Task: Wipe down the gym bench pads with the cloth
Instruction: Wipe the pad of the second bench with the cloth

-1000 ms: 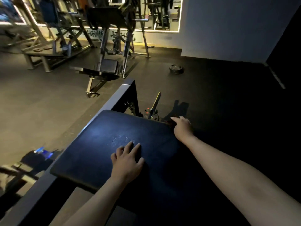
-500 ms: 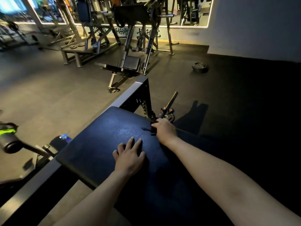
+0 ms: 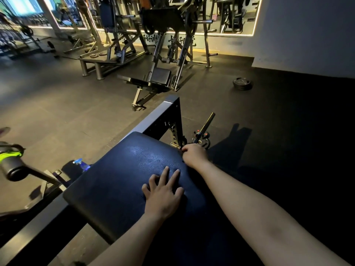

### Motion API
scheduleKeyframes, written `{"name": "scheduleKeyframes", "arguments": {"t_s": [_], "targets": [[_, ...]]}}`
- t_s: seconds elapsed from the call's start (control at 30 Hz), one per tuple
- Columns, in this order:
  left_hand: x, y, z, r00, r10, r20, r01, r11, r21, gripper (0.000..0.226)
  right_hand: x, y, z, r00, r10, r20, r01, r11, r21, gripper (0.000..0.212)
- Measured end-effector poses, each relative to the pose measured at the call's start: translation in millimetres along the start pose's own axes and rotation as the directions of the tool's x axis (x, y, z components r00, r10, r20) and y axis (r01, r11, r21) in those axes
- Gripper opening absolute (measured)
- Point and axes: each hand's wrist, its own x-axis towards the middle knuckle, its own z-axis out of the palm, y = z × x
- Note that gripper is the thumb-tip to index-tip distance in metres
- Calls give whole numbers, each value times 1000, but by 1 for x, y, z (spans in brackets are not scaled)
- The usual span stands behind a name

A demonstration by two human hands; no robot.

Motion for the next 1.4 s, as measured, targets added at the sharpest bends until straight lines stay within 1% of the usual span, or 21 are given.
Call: {"name": "scheduleKeyframes", "arguments": {"t_s": [0.07, 0.17, 0.27, 0.4, 0.47, 0.53, 0.6, 0.67, 0.73, 0.77, 0.83, 0.9, 0.97, 1.07, 1.13, 1.2, 1.3, 1.4], "targets": [[0, 1, 1, 1000, -5, 1, 5, 1000, 9, 62, -1, -9, 1, 1000, -10, 17, 10, 1000, -10, 36], [-1, 2, -1, 1000, -18, 18, 18, 1000, 3, 65, -7, 9, -9, 998, 44, 35, -42, 997, -59, 33], [3, 6, -3, 999, -15, 29, 15, 1000, -17, 60, -17, 43, -22, 987, 162, -8, -162, 980, -120, 33], [11, 17, -3, 998, 26, 64, -21, 997, -78, 58, -32, 79, -43, 936, 347, -54, -351, 921, -170, 31], [11, 19, 0, 998, 31, 63, -25, 995, -94, 58, -37, 85, -48, 920, 382, -87, -392, 905, -167, 30], [10, 19, 1, 998, 28, 52, -23, 995, -93, 58, -38, 77, -45, 941, 327, -92, -336, 934, -124, 28], [11, 18, 3, 999, 22, 37, -19, 996, -83, 57, -35, 57, -35, 974, 212, -83, -216, 975, -44, 30], [12, 18, 6, 1000, 22, 22, -20, 997, -72, 57, -28, 31, -23, 994, 90, -66, -89, 996, 17, 32], [13, 17, 8, 1000, 24, 9, -24, 998, -62, 58, -23, 10, -13, 999, -4, -39, 5, 1000, 24, 32], [13, 16, 9, 1000, 26, 5, -25, 998, -59, 58, -22, 6, -10, 999, -27, -26, 28, 999, 18, 31], [14, 15, 11, 999, 32, -3, -32, 998, -49, 59, -23, 11, -13, 1000, -26, -8, 26, 1000, -1, 32], [14, 15, 11, 999, 38, -2, -38, 998, -45, 58, -31, 31, -21, 999, 22, -23, -23, 999, -26, 32], [14, 16, 11, 999, 40, -7, -40, 998, -50, 58, -39, 58, -30, 992, 109, -68, -112, 993, -47, 32], [13, 15, 8, 999, 46, 9, -45, 997, -64, 59, -56, 93, -46, 958, 253, -132, -263, 963, -61, 29], [13, 13, 7, 998, 57, 36, -54, 995, -82, 63, -68, 109, -52, 937, 312, -160, -325, 943, -66, 28], [13, 11, 4, 996, 67, 58, -61, 993, -97, 65, -77, 116, -50, 928, 291, -232, -307, 951, -36, 31], [10, 8, -3, 993, 92, 79, -81, 989, -123, 59, -88, 104, -36, 934, 178, -309, -188, 982, -3, 39], [-1, 2, -4, 993, 113, 32, -108, 985, -136, 57, -97, 83, -19, 954, 54, -296, -57, 998, -3, 47]]}}
